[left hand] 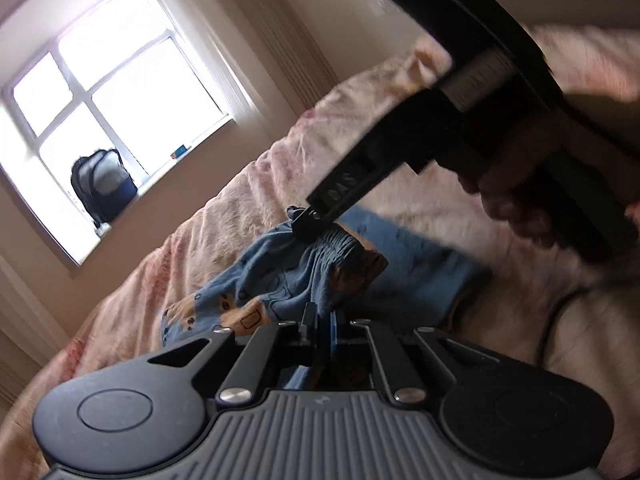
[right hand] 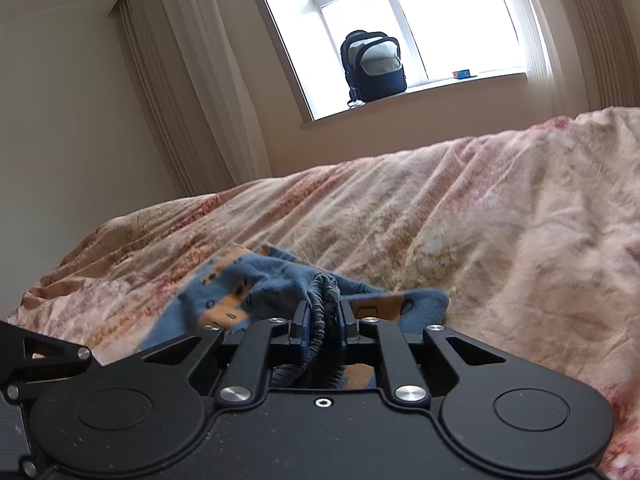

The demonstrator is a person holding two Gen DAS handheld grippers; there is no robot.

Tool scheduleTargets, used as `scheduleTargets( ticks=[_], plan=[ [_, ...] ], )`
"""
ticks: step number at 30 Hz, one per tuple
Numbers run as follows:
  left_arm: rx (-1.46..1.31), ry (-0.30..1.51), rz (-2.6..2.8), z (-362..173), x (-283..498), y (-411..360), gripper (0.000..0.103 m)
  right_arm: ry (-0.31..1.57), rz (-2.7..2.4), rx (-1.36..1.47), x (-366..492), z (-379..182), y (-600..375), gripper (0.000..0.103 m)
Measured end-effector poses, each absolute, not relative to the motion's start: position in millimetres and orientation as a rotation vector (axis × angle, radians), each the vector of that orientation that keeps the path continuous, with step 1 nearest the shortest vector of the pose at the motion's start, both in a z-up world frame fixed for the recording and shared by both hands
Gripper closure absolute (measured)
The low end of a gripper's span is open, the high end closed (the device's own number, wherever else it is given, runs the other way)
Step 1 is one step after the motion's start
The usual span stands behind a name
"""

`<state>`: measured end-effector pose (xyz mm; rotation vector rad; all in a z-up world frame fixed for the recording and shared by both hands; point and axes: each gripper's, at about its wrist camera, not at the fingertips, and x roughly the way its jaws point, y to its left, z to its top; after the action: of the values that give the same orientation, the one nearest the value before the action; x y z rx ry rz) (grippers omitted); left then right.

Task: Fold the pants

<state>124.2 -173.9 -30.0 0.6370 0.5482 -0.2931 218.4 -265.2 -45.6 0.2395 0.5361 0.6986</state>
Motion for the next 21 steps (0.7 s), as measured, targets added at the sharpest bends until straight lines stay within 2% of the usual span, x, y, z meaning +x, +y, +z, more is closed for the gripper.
scheduleTargets(
  ticks=[4, 8, 10, 11, 12, 13, 15, 17, 19, 21],
  plan=[
    [0.563, 0.561, -0.358, -18, 125, -172, 0.098, 0.535, 0.672, 0.219, 212, -25, -278, 0.089],
    [0.544, 0.614, -0.422, -31, 126, -176, 0.097, 0.585, 0.621, 0.191, 204, -27, -290, 0.089],
    [0.551, 0.646, -0.450, -45, 130, -176, 0.087, 0.633, 0.599, 0.164, 203, -35, -289, 0.089],
    [0.549, 0.653, -0.453, -48, 131, -175, 0.074, 0.653, 0.588, 0.144, 204, -41, -288, 0.088],
    [0.539, 0.659, -0.452, -48, 131, -172, 0.061, 0.661, 0.578, 0.127, 205, -45, -286, 0.083],
    [0.517, 0.657, -0.451, -45, 131, -168, 0.054, 0.661, 0.561, 0.118, 205, -49, -286, 0.074],
    [0.443, 0.632, -0.456, -34, 128, -155, 0.032, 0.647, 0.536, 0.135, 204, -49, -290, 0.062],
    [0.367, 0.610, -0.406, -25, 126, -140, 0.022, 0.606, 0.505, 0.141, 201, -44, -294, 0.047],
    [0.272, 0.599, -0.289, -18, 132, -118, 0.011, 0.535, 0.448, 0.113, 195, -39, -296, 0.019],
    [0.172, 0.597, -0.143, -15, 138, -95, 0.000, 0.476, 0.391, 0.080, 190, -38, -295, 0.007]
  ],
)
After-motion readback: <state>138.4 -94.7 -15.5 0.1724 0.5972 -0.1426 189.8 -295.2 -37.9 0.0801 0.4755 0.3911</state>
